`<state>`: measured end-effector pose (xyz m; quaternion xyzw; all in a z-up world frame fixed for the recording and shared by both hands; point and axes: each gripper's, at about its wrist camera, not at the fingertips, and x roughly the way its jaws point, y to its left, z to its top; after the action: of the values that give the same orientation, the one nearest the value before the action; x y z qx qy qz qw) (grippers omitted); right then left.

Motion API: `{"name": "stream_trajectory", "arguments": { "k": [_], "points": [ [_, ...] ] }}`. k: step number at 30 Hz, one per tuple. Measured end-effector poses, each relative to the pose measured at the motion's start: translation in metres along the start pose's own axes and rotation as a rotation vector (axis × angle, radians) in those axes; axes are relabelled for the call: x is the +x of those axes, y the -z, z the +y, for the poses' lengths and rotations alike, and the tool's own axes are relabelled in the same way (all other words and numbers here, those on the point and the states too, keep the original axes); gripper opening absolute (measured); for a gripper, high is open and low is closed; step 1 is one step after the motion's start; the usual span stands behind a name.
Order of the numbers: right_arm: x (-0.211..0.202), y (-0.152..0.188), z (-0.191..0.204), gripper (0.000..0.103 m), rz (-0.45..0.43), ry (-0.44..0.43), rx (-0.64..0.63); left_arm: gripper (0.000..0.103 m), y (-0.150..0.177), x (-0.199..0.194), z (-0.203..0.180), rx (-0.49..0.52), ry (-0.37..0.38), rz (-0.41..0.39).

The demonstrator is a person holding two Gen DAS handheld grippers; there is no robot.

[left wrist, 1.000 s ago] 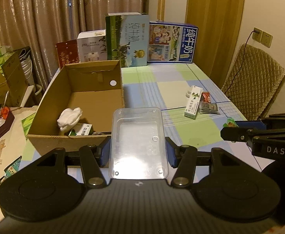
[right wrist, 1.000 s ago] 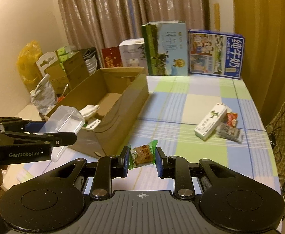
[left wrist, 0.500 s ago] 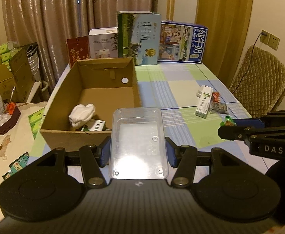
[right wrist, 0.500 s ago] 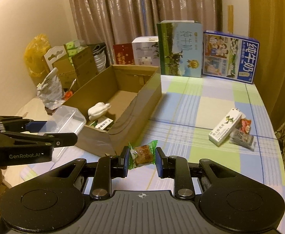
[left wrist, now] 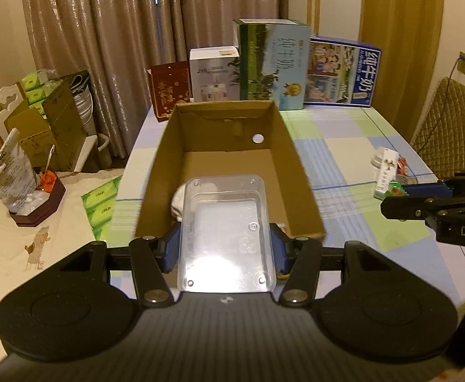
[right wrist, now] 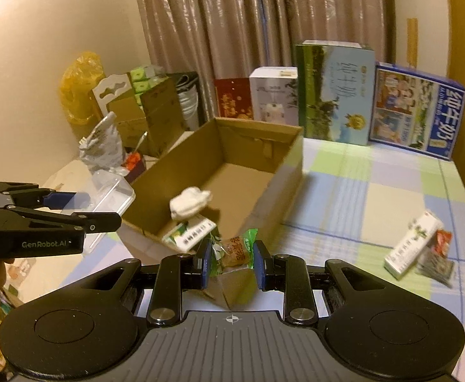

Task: Organize objects
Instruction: 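Carry the clear plastic box and green candy packet over the cardboard box, then lower both items into the cardboard box and open both grippers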

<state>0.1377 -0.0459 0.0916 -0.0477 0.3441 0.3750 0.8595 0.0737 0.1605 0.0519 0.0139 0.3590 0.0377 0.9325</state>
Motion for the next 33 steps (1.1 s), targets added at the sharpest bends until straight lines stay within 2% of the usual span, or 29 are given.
{"name": "stream_trajectory", "arguments": {
  "k": [6,13,27,33],
  "points": [
    [0.029,-0.024,-0.003,0.024,-0.004,-0.021,0.021,0.051,-0.023,0.025,0.02,0.02,0.007,0.007],
    [0.06,-0.035,-0.009,0.024,0.002,-0.039,0.057,0.051,-0.038,0.062,0.033,0.021,0.038,0.04],
    [0.087,-0.039,-0.015,0.024,0.005,-0.04,0.071,0.052,-0.044,0.125,0.038,0.032,0.053,0.087],
    [0.09,-0.036,-0.015,0.024,0.016,-0.04,0.07,0.055,-0.039,0.12,0.049,0.004,0.032,0.072]
  ]
}}
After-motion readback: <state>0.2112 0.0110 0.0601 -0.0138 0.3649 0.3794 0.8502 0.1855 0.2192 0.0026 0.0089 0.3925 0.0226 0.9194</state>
